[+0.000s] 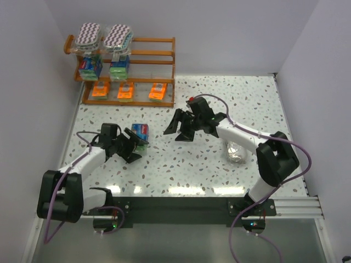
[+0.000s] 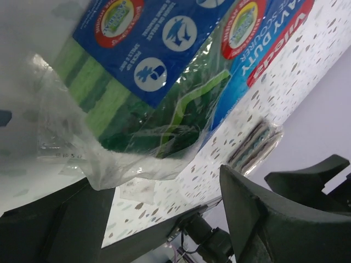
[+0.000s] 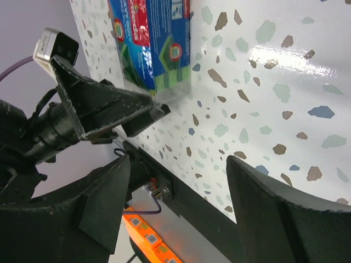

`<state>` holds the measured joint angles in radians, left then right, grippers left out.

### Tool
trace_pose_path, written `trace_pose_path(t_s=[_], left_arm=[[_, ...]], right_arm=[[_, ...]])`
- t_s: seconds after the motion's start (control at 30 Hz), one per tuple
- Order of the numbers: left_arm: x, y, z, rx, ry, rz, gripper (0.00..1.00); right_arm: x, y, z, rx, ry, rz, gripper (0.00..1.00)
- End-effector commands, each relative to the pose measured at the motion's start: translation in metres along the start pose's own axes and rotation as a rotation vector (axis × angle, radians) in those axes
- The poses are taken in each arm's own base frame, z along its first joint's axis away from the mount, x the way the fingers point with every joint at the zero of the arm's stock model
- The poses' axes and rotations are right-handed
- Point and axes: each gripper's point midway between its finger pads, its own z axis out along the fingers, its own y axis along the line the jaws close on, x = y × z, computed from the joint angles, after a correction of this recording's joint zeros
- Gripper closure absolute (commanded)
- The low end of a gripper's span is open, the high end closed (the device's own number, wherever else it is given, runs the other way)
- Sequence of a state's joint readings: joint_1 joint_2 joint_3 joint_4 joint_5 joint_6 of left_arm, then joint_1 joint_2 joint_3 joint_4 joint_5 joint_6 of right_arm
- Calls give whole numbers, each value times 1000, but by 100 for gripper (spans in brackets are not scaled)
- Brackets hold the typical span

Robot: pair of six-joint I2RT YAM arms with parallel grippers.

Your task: Place and organize the cleaning sponges onto the shelf

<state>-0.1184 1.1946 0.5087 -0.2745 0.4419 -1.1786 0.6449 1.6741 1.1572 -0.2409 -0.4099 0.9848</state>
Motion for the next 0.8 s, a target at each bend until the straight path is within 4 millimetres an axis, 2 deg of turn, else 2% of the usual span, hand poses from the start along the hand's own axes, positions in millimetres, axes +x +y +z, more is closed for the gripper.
trace_pose_path(t_s=[0.0, 0.03, 0.13, 0.37, 0.53, 0.77], left_arm=[[-28, -45, 3, 127, -93, 54, 20], [-40, -40, 6, 87, -128, 55, 19], [-56, -36, 5, 81, -134, 31, 20], [-109, -40, -18, 58, -285, 51, 20], [-117, -50, -11, 90, -255, 81, 21], [-127, -36, 0, 23, -263, 117, 22]], right_arm=[[-11, 20, -20, -31, -59, -54, 25], [-10, 19, -20, -28, -55, -53, 25], [-11, 20, -23, -28, -64, -60, 25], [-13, 16, -26, -25, -72, -59, 25], [-14, 18, -24, -28, -63, -62, 25], [-15, 16, -22, -31, -59, -54, 25]])
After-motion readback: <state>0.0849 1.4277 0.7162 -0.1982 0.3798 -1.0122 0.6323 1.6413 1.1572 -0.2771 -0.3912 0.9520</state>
